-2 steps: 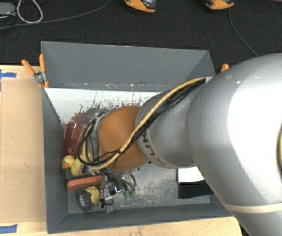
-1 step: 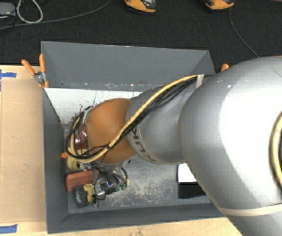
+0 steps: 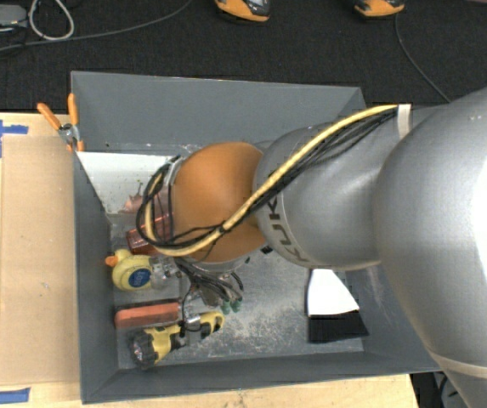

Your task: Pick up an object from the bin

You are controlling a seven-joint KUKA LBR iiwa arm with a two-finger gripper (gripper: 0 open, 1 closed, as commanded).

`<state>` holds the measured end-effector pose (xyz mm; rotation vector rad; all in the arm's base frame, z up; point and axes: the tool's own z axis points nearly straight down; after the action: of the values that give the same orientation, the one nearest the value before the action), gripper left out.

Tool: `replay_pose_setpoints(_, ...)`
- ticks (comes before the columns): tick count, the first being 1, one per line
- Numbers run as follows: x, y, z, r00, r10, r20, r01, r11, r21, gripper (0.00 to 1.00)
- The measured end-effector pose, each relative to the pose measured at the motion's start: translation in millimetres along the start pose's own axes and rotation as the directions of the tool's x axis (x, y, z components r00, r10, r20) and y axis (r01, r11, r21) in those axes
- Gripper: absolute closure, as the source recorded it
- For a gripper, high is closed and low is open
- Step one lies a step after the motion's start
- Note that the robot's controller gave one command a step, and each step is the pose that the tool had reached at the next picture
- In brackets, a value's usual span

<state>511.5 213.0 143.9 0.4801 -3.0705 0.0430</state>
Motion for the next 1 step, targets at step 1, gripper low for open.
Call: replay_pose_setpoints(1, -4.7, -13.7, -45.5, 0.999, -0.037, -0.001, 0.037, 0.999, -0.001, 0.00)
